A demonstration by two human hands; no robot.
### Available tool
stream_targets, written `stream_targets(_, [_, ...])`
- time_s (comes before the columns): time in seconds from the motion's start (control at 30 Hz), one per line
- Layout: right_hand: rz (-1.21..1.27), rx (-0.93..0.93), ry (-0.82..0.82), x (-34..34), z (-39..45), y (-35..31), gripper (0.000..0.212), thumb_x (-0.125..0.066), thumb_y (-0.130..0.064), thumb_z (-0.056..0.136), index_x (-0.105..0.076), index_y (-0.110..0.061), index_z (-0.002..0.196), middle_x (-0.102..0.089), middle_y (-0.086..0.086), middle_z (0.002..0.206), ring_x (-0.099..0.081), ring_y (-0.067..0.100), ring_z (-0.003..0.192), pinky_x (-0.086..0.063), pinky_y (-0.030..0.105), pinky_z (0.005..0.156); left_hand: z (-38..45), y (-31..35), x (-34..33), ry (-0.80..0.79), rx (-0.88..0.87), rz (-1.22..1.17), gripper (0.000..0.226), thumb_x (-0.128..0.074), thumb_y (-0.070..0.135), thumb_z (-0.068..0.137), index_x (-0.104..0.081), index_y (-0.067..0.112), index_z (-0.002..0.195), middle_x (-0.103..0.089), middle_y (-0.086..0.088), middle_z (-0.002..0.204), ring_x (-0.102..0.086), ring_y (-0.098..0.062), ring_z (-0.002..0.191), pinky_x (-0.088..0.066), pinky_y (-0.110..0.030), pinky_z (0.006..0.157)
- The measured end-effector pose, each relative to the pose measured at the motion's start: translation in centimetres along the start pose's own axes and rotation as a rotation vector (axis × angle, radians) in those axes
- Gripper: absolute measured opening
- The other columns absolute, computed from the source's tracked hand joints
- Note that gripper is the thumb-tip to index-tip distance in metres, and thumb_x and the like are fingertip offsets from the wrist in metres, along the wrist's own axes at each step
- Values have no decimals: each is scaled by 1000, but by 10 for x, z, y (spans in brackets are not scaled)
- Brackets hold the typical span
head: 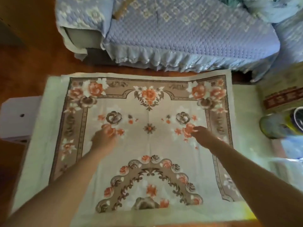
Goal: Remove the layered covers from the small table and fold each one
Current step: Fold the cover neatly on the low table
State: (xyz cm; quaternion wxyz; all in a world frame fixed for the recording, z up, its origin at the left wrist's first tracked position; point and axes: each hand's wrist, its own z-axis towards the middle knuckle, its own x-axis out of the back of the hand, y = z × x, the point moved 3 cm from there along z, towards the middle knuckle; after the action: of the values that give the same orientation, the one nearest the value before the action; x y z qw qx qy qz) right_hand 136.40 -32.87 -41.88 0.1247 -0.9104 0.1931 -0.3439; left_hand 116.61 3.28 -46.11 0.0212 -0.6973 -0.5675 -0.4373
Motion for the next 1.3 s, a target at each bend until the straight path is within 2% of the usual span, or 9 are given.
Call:
stream_targets(0.17, [-453, 13, -81, -89, -62, 90, 60, -51, -38, 101, -30, -26, 156, -24, 7, 163, -36, 29, 144, -34, 40, 115, -99, -70, -96, -91, -90, 549, 64, -48, 49, 101, -27, 33, 159, -16, -18, 167, -17, -43, 152, -21, -51, 122])
stream_targets(0.33, [-254, -160, 246, -106, -104, 140, 38, -56, -18, 93, -54, -14, 131, -46, 10, 136, -54, 30, 114, -46, 37, 81, -165, -98, -120, 139, -228, 541, 55, -73, 33, 85, -60, 17, 136, -53, -19, 137, -53, -39, 122, -51, -52, 96])
stream_targets(0.47, [255, -615, 282, -132, -124, 202, 37, -51, -25, 77, -62, 6, 95, -65, 25, 101, -64, 40, 85, -54, 44, 73, -208, -112, -134, 246, 297, -48, 27, -70, 21, 90, -63, 4, 110, -66, -20, 108, -63, -38, 100, -56, -51, 87])
stream_targets(0.6, [1047, -881, 247, -169, -140, 227, 22, -62, -20, 94, -57, -4, 107, -57, 16, 104, -63, 28, 77, -58, 39, 76, -231, -123, -154, 213, 984, -1051, 23, -66, 28, 97, -60, 7, 95, -62, -14, 90, -58, -24, 75, -52, -34, 72])
stream_targets(0.7, [1367, -851, 274, -172, -125, 232, 27, -65, -25, 96, -53, -12, 117, -58, 10, 98, -66, 20, 81, -59, 35, 89, -223, -125, -154, 277, 952, -1318, 24, -68, 30, 96, -62, 9, 104, -66, -9, 101, -66, -20, 92, -57, -32, 89])
stream_targets(0.8, [1520, -774, 253, -171, -100, 232, 21, -67, -26, 94, -57, -12, 107, -63, 6, 90, -67, 13, 66, -61, 25, 64, -202, -134, -151, 336, 840, -1383, 18, -67, 21, 97, -62, 6, 105, -65, -7, 101, -64, -17, 92, -56, -32, 94])
stream_targets(0.93, [1475, -590, 153, -180, -73, 241, 29, -71, -20, 75, -67, -9, 101, -66, 5, 93, -65, 14, 76, -58, 34, 92, -184, -151, -155, 303, 771, -1271, 15, -67, 20, 97, -65, 11, 109, -62, -1, 88, -54, -10, 71, -50, -26, 73])
stream_targets(1.07, [1327, -660, 129, -196, -95, 284, 34, -88, -42, 67, -72, -16, 84, -68, 4, 86, -63, 21, 85, -54, 37, 86, -213, -176, -167, 293, 778, -1213, 18, -67, 17, 95, -67, 11, 111, -65, -5, 95, -53, -12, 68, -46, -26, 64])
stream_targets(1.3, [1589, -751, 115, -218, -188, 310, 29, -67, -19, 89, -62, 0, 111, -73, 4, 73, -63, 20, 84, -59, 25, 65, -295, -206, -185, 188, 876, -1361, 31, -61, 17, 99, -56, 7, 127, -63, -14, 113, -58, -28, 113, -48, -42, 104])
